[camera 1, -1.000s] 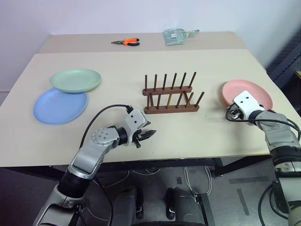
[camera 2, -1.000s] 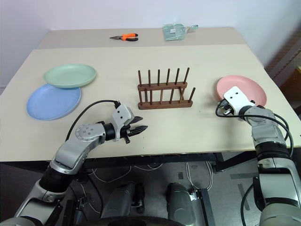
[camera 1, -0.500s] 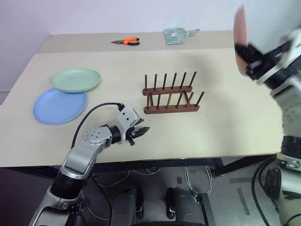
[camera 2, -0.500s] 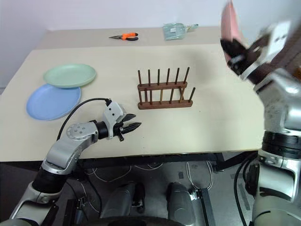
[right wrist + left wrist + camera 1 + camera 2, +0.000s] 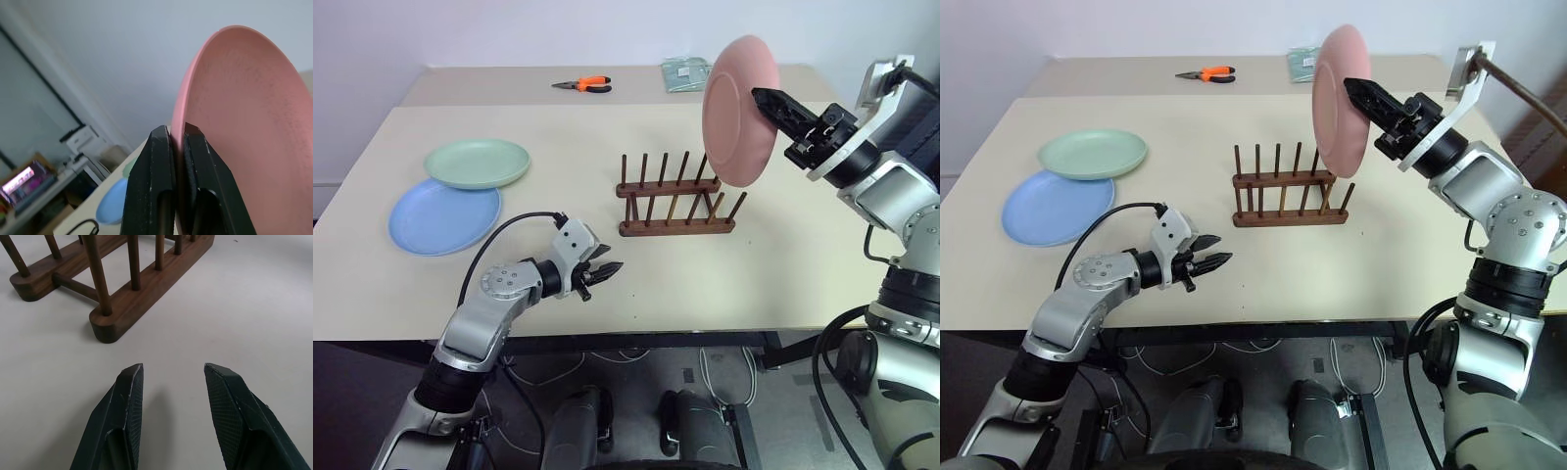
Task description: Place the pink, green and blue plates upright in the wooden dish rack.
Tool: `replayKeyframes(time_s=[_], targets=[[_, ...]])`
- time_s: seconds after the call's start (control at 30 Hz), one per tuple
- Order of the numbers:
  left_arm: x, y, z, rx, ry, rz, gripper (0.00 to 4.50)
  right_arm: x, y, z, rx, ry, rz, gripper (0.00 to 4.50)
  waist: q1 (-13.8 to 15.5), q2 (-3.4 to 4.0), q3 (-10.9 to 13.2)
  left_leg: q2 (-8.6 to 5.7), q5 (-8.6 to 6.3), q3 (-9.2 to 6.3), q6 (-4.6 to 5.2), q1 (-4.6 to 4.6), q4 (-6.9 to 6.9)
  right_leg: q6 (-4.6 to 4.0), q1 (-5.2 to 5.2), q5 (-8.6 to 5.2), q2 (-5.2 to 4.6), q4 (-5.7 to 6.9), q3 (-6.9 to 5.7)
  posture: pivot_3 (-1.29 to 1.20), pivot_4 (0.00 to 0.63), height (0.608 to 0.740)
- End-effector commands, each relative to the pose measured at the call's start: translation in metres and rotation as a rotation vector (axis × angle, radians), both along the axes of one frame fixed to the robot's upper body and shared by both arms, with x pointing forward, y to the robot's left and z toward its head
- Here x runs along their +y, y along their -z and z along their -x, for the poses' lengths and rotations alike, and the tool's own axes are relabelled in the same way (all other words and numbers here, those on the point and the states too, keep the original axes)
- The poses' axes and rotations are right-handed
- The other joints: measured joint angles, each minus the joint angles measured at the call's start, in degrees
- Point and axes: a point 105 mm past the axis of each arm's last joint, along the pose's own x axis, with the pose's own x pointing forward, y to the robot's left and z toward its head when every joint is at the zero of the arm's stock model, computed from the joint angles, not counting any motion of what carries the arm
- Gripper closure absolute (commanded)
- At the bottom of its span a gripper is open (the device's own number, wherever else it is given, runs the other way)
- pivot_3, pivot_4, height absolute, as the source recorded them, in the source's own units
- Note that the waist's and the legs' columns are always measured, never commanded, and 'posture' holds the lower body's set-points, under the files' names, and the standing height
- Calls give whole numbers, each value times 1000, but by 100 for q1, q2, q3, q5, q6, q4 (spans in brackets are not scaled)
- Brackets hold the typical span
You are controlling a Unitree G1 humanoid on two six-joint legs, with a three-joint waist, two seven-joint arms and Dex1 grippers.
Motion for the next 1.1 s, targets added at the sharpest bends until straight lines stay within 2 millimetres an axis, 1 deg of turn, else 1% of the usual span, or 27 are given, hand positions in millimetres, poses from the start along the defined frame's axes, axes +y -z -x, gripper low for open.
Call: replayKeyframes(time_s=[0.03,0.07,0.13,0.2,0.23,0.27,0.3,0.33,0.37,0.43,0.5,0.53,0.6,0.63,0.7,0.77,0.8,0.83,0.87,0.93,0.97,1.03,1.1], targets=[[2,-13,2,-45,-5,22,2486,-8,-16,-2,-28,30,-54,4451,-2,0,0,0,0,1,0,0,0,0,-1,0,1,1,1,0,150,740],[2,-13,2,-45,-7,22,2486,-10,-14,-6,-14,46,-63,4451,-2,0,0,0,0,1,0,0,0,0,-1,0,2,2,1,0,150,740],[2,-14,2,-37,-7,32,2486,-12,-13,-10,-4,61,-64,3786,-2,0,0,1,0,3,0,0,0,0,-2,0,5,4,2,0,150,740],[2,-15,2,-19,-7,53,1941,-12,-13,-12,-13,77,-52,2899,-2,0,0,1,0,4,0,0,0,1,-2,0,7,4,3,0,150,740],[2,-16,2,-20,-5,63,1753,-13,-14,-13,-27,99,-32,2589,-2,0,0,1,0,4,0,0,0,1,-3,0,9,4,2,0,150,740],[2,-19,2,-22,-8,76,1210,-14,-14,-16,-48,141,10,1999,-3,0,0,1,0,5,1,0,0,1,-3,-1,13,4,3,0,150,740],[3,-21,0,-25,-22,91,620,-15,-15,-19,-88,201,81,1530,-3,0,0,1,0,5,1,0,0,1,-3,-1,15,4,4,0,150,740],[4,-24,-2,-26,-33,105,262,-16,-16,-21,-132,249,143,1530,-7,1,0,1,0,6,1,0,0,2,-3,-1,16,4,5,0,150,740],[6,-28,-4,-36,-53,130,46,-20,-17,-24,-178,317,223,1530,-7,1,0,1,0,9,1,0,0,2,-6,-1,17,5,8,0,150,740],[13,-40,-14,-70,-130,182,46,-27,-24,-26,-270,418,335,1530,4,1,0,1,0,11,1,-2,0,3,-9,-1,19,6,9,0,150,740],[28,-56,-28,-95,-250,281,46,-33,-33,-25,-361,506,438,1530,18,-1,2,0,1,11,0,-4,0,4,-9,-1,19,6,9,0,150,740],[38,-66,-35,-135,-325,329,46,-34,-38,-24,-413,538,481,1530,19,-3,2,0,1,10,1,-6,1,5,-10,-1,18,6,9,0,150,740],[73,-86,-55,-191,-576,450,46,-36,-51,-18,-533,623,571,1530,10,-3,2,0,1,10,0,-5,1,6,-9,-1,19,6,9,0,150,740],[98,-94,-62,-238,-738,474,46,-36,-59,-15,-594,659,601,1530,8,-5,3,0,2,10,-1,-4,1,6,-9,-1,20,6,10,0,150,740],[144,-97,-69,-272,-1046,445,46,-27,-72,-5,-702,657,633,1530,-24,-6,3,2,6,10,-7,-3,1,6,-9,-1,22,7,10,0,150,740],[186,-96,-65,-272,-1312,437,0,-10,-79,7,-778,575,610,980,-66,-6,3,3,9,11,-11,2,-3,6,-9,-1,25,8,10,0,150,740],[204,-94,-60,-265,-1423,451,0,-2,-80,12,-798,531,597,672,-85,-6,3,3,9,11,-12,3,-4,6,-8,-1,26,9,9,0,150,740],[217,-92,-56,-248,-1502,471,0,8,-78,16,-806,470,594,199,-106,-8,4,5,10,11,-12,2,-5,6,-9,-1,27,9,8,0,150,740],[225,-88,-54,-219,-1539,479,0,22,-71,20,-794,381,600,48,-111,-9,5,5,9,11,-12,2,-5,6,-9,-1,26,9,8,0,150,740],[227,-88,-56,-191,-1527,500,0,44,-53,28,-780,234,628,48,-109,-13,4,6,9,9,-12,2,-5,6,-7,-1,24,9,7,0,150,740],[226,-88,-59,-180,-1511,514,0,52,-45,32,-770,187,637,48,-99,-19,1,5,10,8,-13,2,-4,6,-7,-1,24,9,7,0,150,740],[223,-84,-70,-96,-1467,560,0,70,-22,39,-745,85,666,48,-17,-42,3,6,9,-3,-14,3,-1,6,4,-1,24,7,-3,0,150,740],[221,-78,-80,-7,-1445,596,0,80,-9,43,-723,40,667,48,34,-56,5,2,9,-8,-14,1,3,6,7,-1,23,6,-8,0,150,740]])
